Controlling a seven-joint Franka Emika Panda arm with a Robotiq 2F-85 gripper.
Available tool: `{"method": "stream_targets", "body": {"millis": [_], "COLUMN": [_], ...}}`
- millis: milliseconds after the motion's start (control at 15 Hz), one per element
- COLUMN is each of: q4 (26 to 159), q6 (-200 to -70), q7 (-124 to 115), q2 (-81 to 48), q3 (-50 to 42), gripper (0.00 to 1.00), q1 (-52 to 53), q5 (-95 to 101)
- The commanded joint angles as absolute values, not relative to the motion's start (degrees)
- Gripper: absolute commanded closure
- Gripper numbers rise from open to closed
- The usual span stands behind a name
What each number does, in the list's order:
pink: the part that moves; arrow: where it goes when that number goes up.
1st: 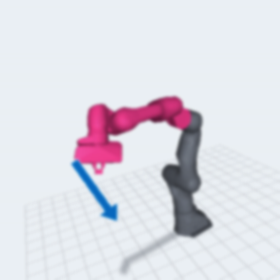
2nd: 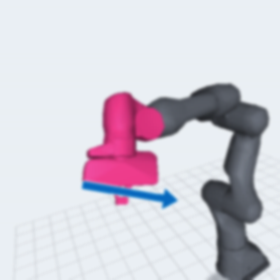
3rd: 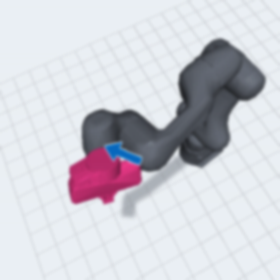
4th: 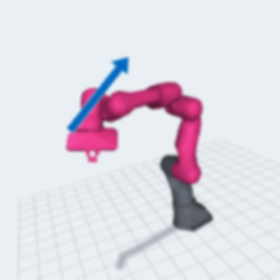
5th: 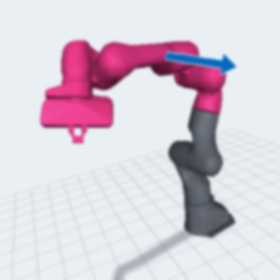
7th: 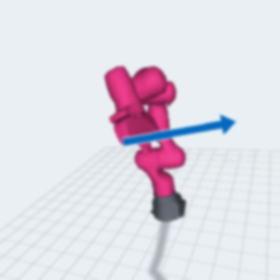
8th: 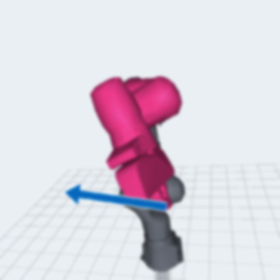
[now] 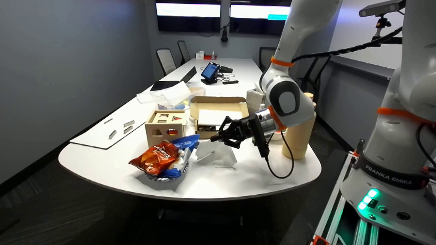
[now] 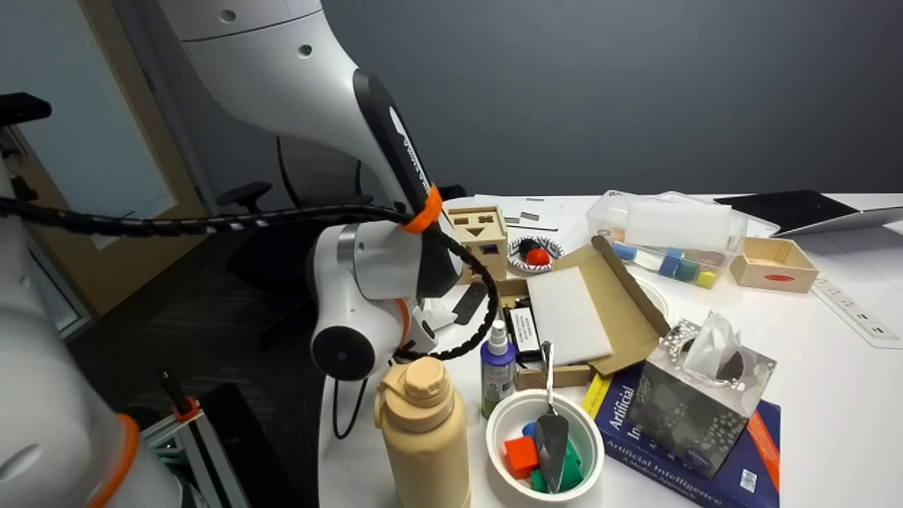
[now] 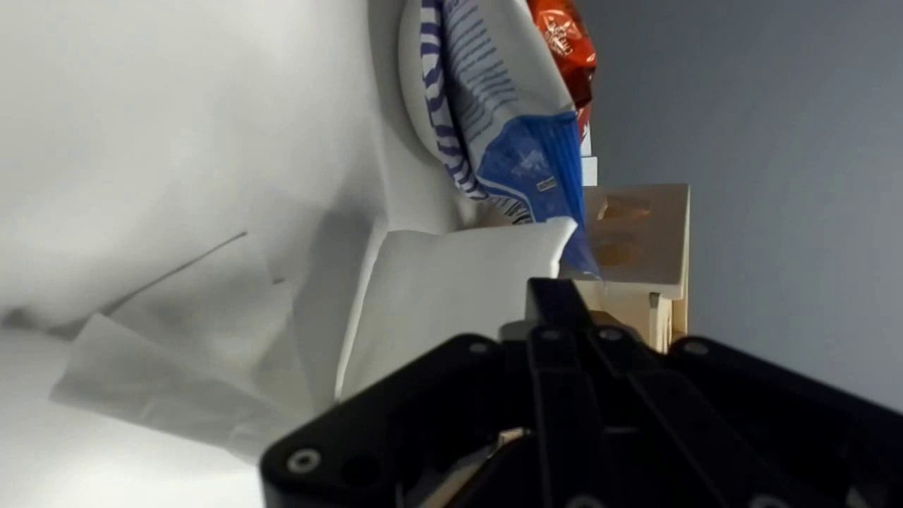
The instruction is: Unfold the white napkin once.
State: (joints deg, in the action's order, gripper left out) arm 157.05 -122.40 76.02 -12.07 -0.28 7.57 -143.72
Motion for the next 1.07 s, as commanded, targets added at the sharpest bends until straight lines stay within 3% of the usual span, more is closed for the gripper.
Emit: {"method": "stream_targets", "body": {"millis": [0, 1000], "q4": [157.8, 157.7], "q6": [-123.3, -124.7], "q7": [76.8, 70.1], "q2": [-9.2, -9.0], "q3": [0.1, -1.6], "gripper": [1.0, 0.99], "q1": [7.6, 4.5], "q5": [-143.5, -143.5]}}
